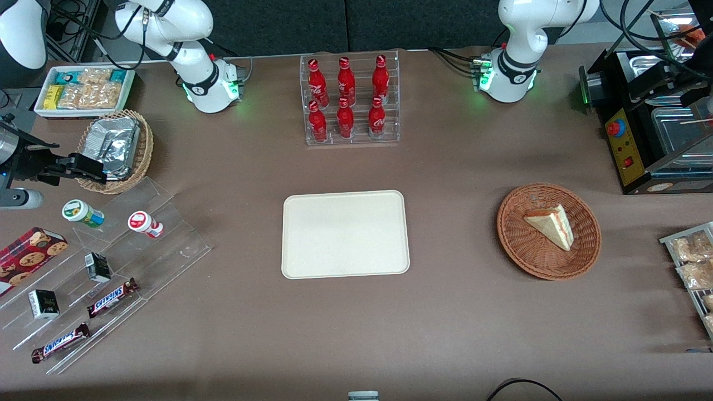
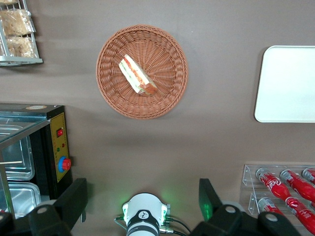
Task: Place sandwich from basket to tray
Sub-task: 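Move the left gripper over the wrapped sandwich in the wicker basket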
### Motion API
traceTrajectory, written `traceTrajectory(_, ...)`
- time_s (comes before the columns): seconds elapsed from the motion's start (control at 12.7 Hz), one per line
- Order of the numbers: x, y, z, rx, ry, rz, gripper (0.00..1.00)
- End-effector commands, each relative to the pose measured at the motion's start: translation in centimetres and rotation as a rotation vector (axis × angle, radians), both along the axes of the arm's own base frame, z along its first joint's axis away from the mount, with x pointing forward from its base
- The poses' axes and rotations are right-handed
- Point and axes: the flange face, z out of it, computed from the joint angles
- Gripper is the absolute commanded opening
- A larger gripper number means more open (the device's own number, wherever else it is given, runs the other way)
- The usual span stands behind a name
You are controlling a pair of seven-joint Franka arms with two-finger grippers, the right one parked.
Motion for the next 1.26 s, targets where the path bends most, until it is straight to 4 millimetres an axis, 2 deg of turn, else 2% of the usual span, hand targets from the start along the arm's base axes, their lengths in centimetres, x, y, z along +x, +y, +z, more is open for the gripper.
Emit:
traceTrajectory(0.0, -0.5, -0.2, -0.1, -0.01, 0.022, -0.018, 1.0)
traceTrajectory(0.16, 0.1, 0.1, -1.1, 0.004, 0.043, 0.002, 1.0)
traceTrajectory(0.32, 1.1, 0.9, -3.7, 0.013, 0.088, 0.049, 1.0)
traceTrajectory(0.63, 3.3, 2.4, -11.4, 0.06, 0.077, 0.179, 1.0)
traceTrajectory(0.79, 3.5, 3.4, -14.5, 0.077, 0.021, 0.362, 1.0)
traceTrajectory(0.87, 3.6, 3.3, -16.9, 0.096, 0.032, 0.453, 1.0)
traceTrajectory(1.03, 3.6, 3.5, -20.8, 0.1, 0.006, 0.513, 1.0)
traceTrajectory(1.18, 3.6, 3.4, -23.8, 0.103, -0.023, 0.613, 1.0)
